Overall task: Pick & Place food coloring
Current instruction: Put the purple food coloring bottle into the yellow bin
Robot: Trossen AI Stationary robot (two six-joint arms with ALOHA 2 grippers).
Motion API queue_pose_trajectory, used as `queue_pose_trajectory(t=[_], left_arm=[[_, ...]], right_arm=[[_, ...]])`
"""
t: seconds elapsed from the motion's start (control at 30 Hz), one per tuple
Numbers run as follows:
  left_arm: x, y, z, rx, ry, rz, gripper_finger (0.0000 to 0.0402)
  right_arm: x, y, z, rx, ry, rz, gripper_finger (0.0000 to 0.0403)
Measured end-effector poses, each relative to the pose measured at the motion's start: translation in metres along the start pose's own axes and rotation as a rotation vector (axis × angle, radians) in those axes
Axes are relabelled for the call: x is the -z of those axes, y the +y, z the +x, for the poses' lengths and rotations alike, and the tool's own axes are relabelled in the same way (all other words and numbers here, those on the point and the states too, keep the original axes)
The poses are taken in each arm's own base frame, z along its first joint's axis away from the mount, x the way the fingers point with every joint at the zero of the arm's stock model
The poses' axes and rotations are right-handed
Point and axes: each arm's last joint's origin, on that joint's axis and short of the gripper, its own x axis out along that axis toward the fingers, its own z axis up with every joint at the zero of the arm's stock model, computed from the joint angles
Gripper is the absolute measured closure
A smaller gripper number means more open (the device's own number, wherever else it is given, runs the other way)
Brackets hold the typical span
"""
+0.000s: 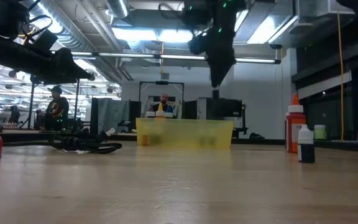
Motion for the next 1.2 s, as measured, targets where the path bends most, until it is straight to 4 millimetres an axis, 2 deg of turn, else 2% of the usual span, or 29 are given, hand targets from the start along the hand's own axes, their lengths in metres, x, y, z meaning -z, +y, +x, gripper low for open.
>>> queue_pose_trajectory(t=[0.3, 0.47, 0.63, 0.9, 1.2], left_arm=[[0.0, 0.0, 0.0, 0.0, 0.0, 0.0, 0.0038], [0.0, 0.0, 0.0, 0.0, 0.0, 0.0, 0.0037], [0.0, 0.0, 0.0, 0.0, 0.0, 0.0, 0.0038], [0.0, 0.0, 0.0, 0.0, 0.0, 0.0, 0.0038], [0.0, 0.0, 0.0, 0.0, 0.0, 0.0, 0.0037]], right_arm=[[-0.02, -0.016, 0.048, -0.016, 0.021, 0.008, 0.0335], [-0.023, -0.017, 0.07, -0.023, 0.067, -0.002, 0.0335], [-0.024, -0.015, 0.085, -0.04, 0.101, -0.014, 0.0334], [-0.024, -0.013, 0.099, -0.042, 0.094, -0.024, 0.0334], [-0.016, -0.011, 0.12, -0.04, 0.096, -0.031, 0.0334]])
